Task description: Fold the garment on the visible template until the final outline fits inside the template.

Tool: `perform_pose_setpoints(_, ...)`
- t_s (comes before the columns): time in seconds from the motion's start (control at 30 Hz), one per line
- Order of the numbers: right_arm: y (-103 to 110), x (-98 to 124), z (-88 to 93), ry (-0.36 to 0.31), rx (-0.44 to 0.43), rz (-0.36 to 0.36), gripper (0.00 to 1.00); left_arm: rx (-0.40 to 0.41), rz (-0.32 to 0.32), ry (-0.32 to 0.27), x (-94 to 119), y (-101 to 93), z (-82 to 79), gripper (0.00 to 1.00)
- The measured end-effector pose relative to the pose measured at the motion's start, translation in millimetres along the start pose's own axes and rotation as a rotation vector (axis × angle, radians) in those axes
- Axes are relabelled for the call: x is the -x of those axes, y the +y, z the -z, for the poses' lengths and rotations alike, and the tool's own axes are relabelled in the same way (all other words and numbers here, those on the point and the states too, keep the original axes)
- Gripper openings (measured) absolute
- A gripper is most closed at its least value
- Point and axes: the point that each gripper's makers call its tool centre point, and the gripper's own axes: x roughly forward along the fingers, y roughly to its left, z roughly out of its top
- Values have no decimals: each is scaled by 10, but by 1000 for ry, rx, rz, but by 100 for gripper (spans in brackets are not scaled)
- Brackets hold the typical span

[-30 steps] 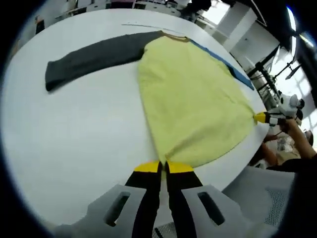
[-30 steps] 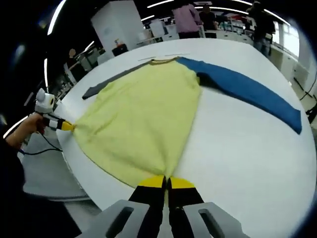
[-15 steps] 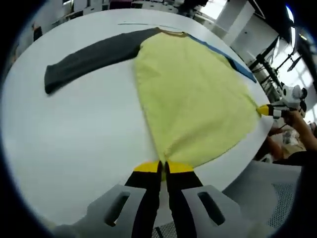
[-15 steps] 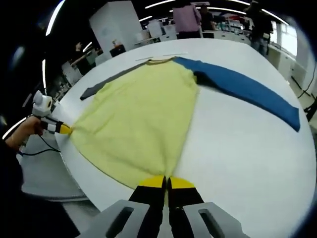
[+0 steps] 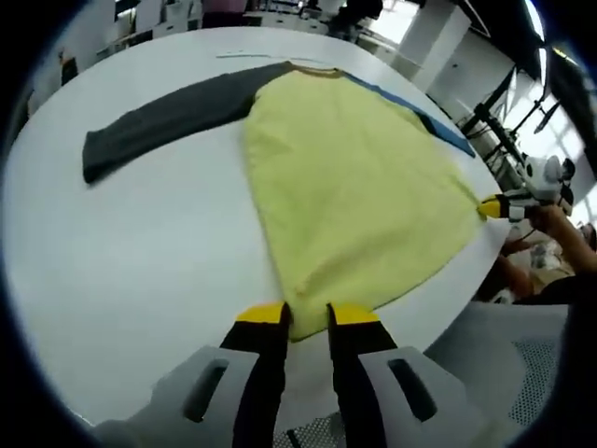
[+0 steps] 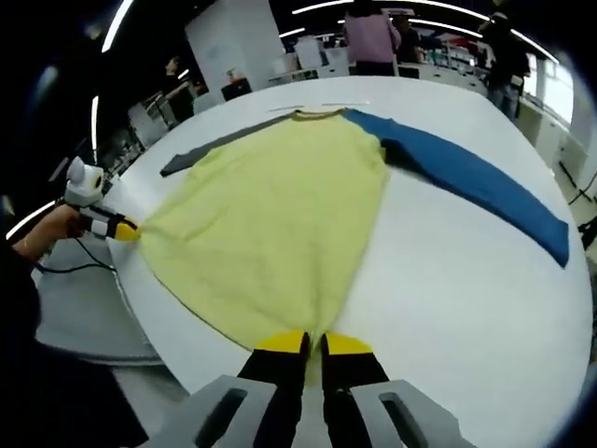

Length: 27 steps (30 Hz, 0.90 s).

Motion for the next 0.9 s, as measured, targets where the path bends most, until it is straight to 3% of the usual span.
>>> perform_pose_setpoints(0.1, 9, 10, -37, -25, 11, -3, 18, -37, 11, -40, 7, -39, -47, 23)
perform_pose_setpoints(0.33, 30, 45, -108, -59, 39, -19, 35, -101, 27, -149, 52, -85, -223, 36)
perform_pose_setpoints(0.57, 19, 133, -271, -118, 33, -32, 51, -111, 63, -245, 114, -144, -406, 51)
perform_pose_setpoints(0.7, -51, 188, -391, -164, 40, -20, 70, -151, 65, -294, 154, -177, -504, 58)
perform_pose_setpoints(0.9, -334, 248, -523, -193, 5, 49, 84, -208, 79, -330, 190, -221, -598, 64)
